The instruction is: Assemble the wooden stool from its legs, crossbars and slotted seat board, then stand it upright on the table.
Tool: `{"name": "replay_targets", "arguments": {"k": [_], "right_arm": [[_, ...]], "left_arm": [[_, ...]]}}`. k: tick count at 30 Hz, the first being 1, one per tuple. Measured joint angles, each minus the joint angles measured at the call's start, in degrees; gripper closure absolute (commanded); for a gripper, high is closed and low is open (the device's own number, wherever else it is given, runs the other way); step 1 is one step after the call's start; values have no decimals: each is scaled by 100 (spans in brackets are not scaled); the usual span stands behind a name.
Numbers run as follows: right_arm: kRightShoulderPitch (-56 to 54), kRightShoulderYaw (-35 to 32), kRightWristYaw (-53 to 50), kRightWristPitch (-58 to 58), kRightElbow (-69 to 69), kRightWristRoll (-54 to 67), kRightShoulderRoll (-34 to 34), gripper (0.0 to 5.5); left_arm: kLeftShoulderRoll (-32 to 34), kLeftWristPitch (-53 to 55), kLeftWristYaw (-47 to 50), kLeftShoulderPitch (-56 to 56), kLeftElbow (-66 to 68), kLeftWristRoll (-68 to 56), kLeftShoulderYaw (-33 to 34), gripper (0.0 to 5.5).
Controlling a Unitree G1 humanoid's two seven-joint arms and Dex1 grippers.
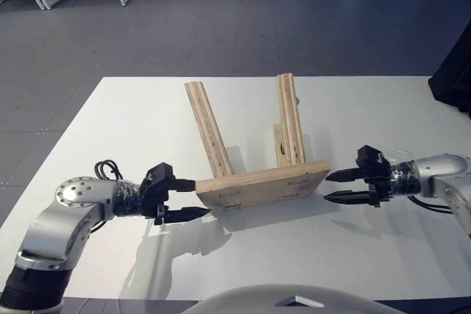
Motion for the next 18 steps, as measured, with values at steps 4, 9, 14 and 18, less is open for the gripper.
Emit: {"name": "replay_targets", "arguments": {"k": [4,9,14,18], "right_arm": [[-470,386,-16,-45,207,-216,289,260],[-636,767,33,-466,407,-578,476,260],[-900,902,12,-978,928,-1073,634,260],[-1149,1020,35,-1162,1116,-1246,810,260]], "left_arm": [[-208,54,148,-297,330,-88,-253,229],[-283,62,159,-495,545,-117,-440,298],[-262,-66,65,-584,741,-181,-456,359],[-193,-178,-20,-707,953,-164,-466,364]]}}
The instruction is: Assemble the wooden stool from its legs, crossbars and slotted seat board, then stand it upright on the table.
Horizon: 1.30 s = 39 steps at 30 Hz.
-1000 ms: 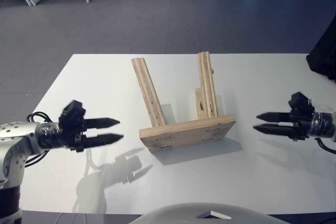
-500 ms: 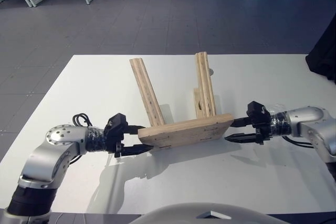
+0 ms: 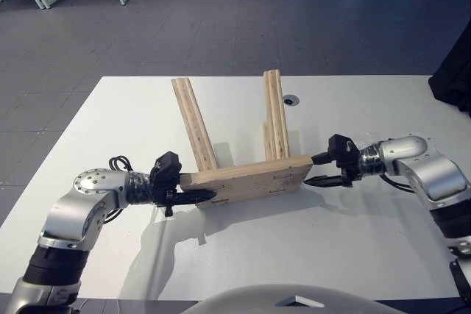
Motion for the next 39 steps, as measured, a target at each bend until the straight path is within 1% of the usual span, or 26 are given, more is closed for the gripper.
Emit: {"name": "replay_targets", "arguments": {"k": [7,10,15,17,20,22,25,27,29,32,33,35,37,38,39], "right_arm": [[69,63,-17,71,-334,11,114,260],[69,48,-309,22,-331,5,538,260],[270,-44,-470,97,-560,33,598,352],[365,-76,-347,210,-748,174,426,370],[413,-225,-238,533,-926,395,348,378],[413,-490,-223,1060,-1138,825,294,378],[380,-1108,-235,2129,-1429,1695,146,378],[260,-1459,-276,2816,-1468,2191,88,378],[135,-1560,-329,3080,-1480,2232,81,378],[-430,-1721,-392,4061,-1272,2435,160,378],[-726,-1830,-441,4537,-1100,2509,272,378],[-1239,-2114,-568,5417,-736,2841,488,378],[-1501,-2254,-724,5874,-165,3355,595,378],[-1647,-2230,-818,6027,292,3840,668,378],[-1845,-1966,-871,6058,895,4529,600,378]], "left_arm": [[1,-14,-60,-178,168,-23,-82,365],[14,7,-148,-263,235,-50,-92,367],[88,66,-394,-463,411,-77,-100,368],[99,26,-492,-521,423,-88,-100,368],[124,161,-574,-671,453,-191,-69,368],[156,531,-633,-757,447,-426,22,368],[223,1215,-641,-1060,310,-896,180,368],[307,1892,-607,-1406,191,-1079,215,368],[331,2378,-566,-1660,181,-1144,201,368],[267,2588,-538,-1924,245,-1191,388,368],[235,2766,-487,-2036,295,-1280,520,368],[205,3597,-397,-2429,577,-1700,735,368],[190,4378,-338,-2754,949,-2021,809,368],[120,4796,-308,-2925,1109,-2203,820,368],[7,5209,-307,-3086,1357,-2434,878,368]]}}
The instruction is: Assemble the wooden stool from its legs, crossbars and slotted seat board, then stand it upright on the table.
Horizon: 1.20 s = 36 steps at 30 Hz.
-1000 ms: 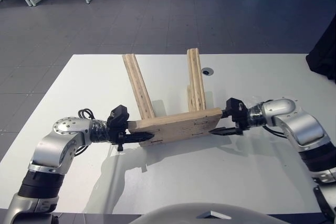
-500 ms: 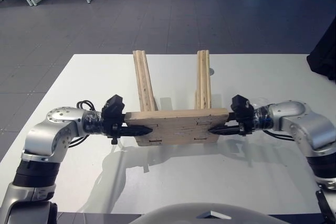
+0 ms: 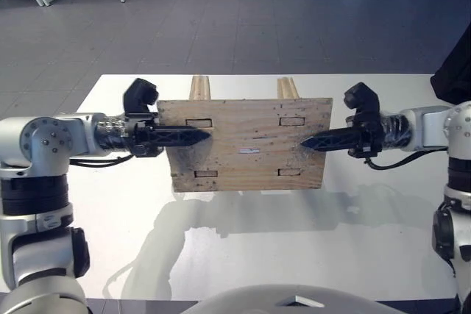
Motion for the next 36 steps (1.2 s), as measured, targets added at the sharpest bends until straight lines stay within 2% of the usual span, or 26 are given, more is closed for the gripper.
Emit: {"name": "replay_targets", "arguments": {"k": [1,5,6,8,10,13,18,21,24,32,36], "right_arm": [[-142,203,0,-11,225,303,-133,378],[-1132,1681,-165,-51,1957,2054,-725,378],[-1347,2013,-242,-48,2464,2413,-738,378],[-1769,2505,-439,2,3750,2976,-531,378],[-2006,2668,-641,60,4792,3243,-268,378],[-2270,2445,-984,100,5912,3263,116,378],[-2238,1835,-1420,160,6703,2857,470,262],[-2213,1572,-1544,163,6744,2784,405,193],[-2109,1308,-1610,163,6750,2707,210,142],[-1528,330,-1781,163,6619,2615,39,3],[-1137,-27,-1996,163,6320,2637,30,3]], "left_arm": [[-15,127,0,-82,99,-65,42,368],[-96,663,31,-688,941,-441,-143,368],[-130,709,95,-851,1203,-470,-224,368],[-256,821,332,-1297,1991,-452,-419,329],[-383,871,559,-1618,2678,-344,-592,302],[-494,845,654,-1859,3228,-114,-716,244],[-717,644,785,-1964,3898,311,-837,151],[-697,524,715,-1996,4237,443,-802,90],[-467,383,538,-2006,4442,624,-790,53],[-251,140,5,-2190,4739,903,-696,53],[-150,-260,-214,-2218,4897,1264,-846,53]]}}
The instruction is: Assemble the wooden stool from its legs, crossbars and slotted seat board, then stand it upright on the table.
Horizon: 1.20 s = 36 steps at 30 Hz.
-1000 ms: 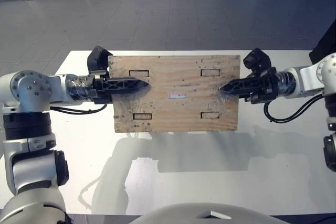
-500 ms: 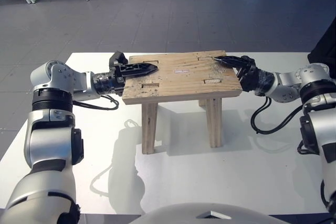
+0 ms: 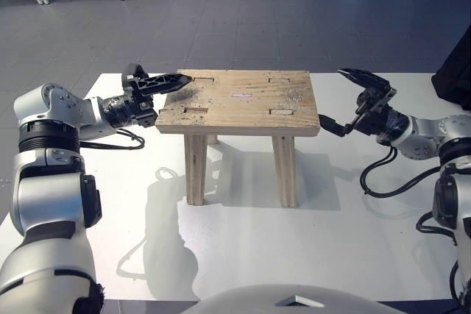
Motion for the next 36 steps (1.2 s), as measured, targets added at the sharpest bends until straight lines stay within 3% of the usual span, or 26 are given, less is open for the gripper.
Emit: {"name": "replay_targets", "arguments": {"k": [12,15,16,20,24,27,31,36], "right_arm": [[64,-703,-616,0,-98,42,10,3],[324,-1337,-1042,-186,-438,-166,48,3],[444,-1509,-1230,-349,-691,-241,99,3],[1310,-2254,-2235,-1744,-2948,-369,826,3],[2234,-1917,-2998,-4615,-5134,-2609,1610,3],[2565,-1061,-3656,-6010,-5449,-4560,1675,3],[2801,332,-4261,-7846,-5321,-7098,1929,3],[2854,364,-4186,-8375,-5082,-7531,2293,3]], "left_arm": [[396,-458,-621,88,393,407,16,53],[412,-830,-558,268,508,519,272,53],[391,-1028,-415,325,486,497,462,53],[-311,-2538,1735,651,-368,282,1895,53],[-1890,-4361,4457,1689,-2420,1199,1994,53],[-2645,-5282,5684,2237,-2810,1888,1773,53],[-3369,-6552,6775,2769,-3101,2785,1298,53],[-3390,-6821,6879,2771,-3148,2934,1131,53]]}}
